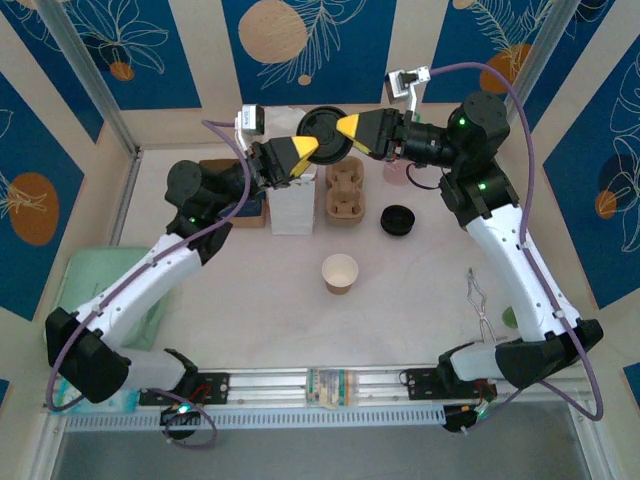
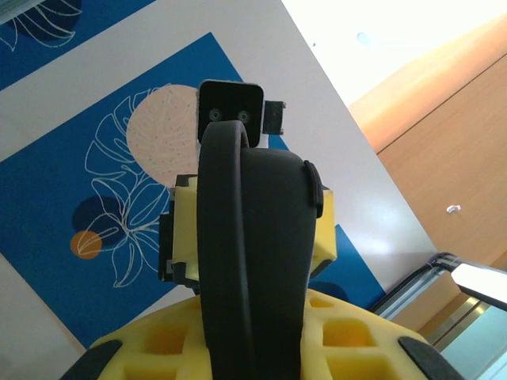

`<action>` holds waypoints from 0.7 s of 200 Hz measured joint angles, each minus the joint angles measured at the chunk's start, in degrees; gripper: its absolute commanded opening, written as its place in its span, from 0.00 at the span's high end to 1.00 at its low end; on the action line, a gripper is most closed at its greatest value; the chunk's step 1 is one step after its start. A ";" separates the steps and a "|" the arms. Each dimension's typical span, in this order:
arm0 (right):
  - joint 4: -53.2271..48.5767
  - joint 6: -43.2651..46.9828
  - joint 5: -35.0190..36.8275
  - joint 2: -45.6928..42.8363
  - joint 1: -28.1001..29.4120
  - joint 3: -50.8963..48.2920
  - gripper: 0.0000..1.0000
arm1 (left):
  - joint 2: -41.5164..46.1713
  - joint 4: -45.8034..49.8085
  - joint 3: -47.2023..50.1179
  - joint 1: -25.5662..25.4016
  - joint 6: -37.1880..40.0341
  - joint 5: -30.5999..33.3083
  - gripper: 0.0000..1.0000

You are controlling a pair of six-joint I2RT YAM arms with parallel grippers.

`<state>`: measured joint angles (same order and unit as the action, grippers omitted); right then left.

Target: Pack the takeout coffee

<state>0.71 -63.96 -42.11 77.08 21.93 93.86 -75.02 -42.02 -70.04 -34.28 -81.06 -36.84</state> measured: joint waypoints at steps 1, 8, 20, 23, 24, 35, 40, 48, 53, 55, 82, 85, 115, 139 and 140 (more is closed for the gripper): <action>-0.11 -0.11 -0.04 0.00 0.00 0.00 0.73 | 0.02 0.09 -0.02 0.00 0.02 -0.07 0.98; -0.66 0.13 -0.28 0.00 0.00 0.00 0.76 | 0.13 0.50 -0.07 0.00 0.24 -0.26 0.98; -1.27 0.48 -0.50 0.00 -0.07 0.00 0.79 | 0.31 1.33 -0.09 0.00 0.68 -0.50 0.97; -1.42 0.37 -0.50 0.00 -0.07 0.00 0.80 | 0.31 1.44 -0.09 0.00 0.74 -0.55 0.97; -1.42 0.39 -0.52 0.00 -0.07 0.00 0.81 | 0.31 1.46 -0.09 0.00 0.76 -0.57 0.97; -1.55 0.48 -0.66 -0.02 -0.22 0.00 0.84 | 0.31 1.95 -0.09 0.00 1.05 -0.66 0.92; -1.62 0.48 -0.81 -0.02 -0.24 0.00 0.85 | 0.31 2.19 -0.09 0.00 1.09 -0.66 0.89; -1.57 0.37 -0.85 -0.02 -0.33 -0.11 0.87 | 0.31 2.27 -0.09 0.00 1.16 -0.66 0.84; -1.44 0.22 -1.01 -0.04 -0.35 -0.26 0.88 | 0.31 2.32 -0.09 0.00 1.29 -0.68 0.80; -1.20 0.15 -1.01 -0.09 -0.39 -0.39 0.88 | 0.31 2.34 -0.09 0.00 1.29 -0.68 0.78; 2.40 -1.75 -1.20 -1.73 -0.92 -4.42 0.90 | 0.31 3.54 -0.09 0.00 1.75 -0.70 0.50; 2.78 -2.10 -1.25 -1.99 -0.98 -4.96 0.90 | 0.31 3.76 -0.09 0.00 2.03 -0.68 0.48; 6.86 -4.87 -0.74 -4.15 -1.90 -10.82 0.91 | 0.37 4.63 -0.04 0.02 2.43 -0.66 0.26; 9.90 -7.41 -0.09 -6.23 -3.13 -15.37 0.92 | 1.09 6.32 0.94 0.37 3.67 -0.55 0.19; 10.01 -7.56 -0.09 -6.34 -3.19 -15.50 0.92 | 1.14 6.38 0.98 0.42 3.72 -0.55 0.18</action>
<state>10.72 -71.53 -42.19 70.74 18.74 78.37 -73.89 -35.64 -69.06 -33.87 -77.34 -37.39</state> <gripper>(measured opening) 0.175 0.789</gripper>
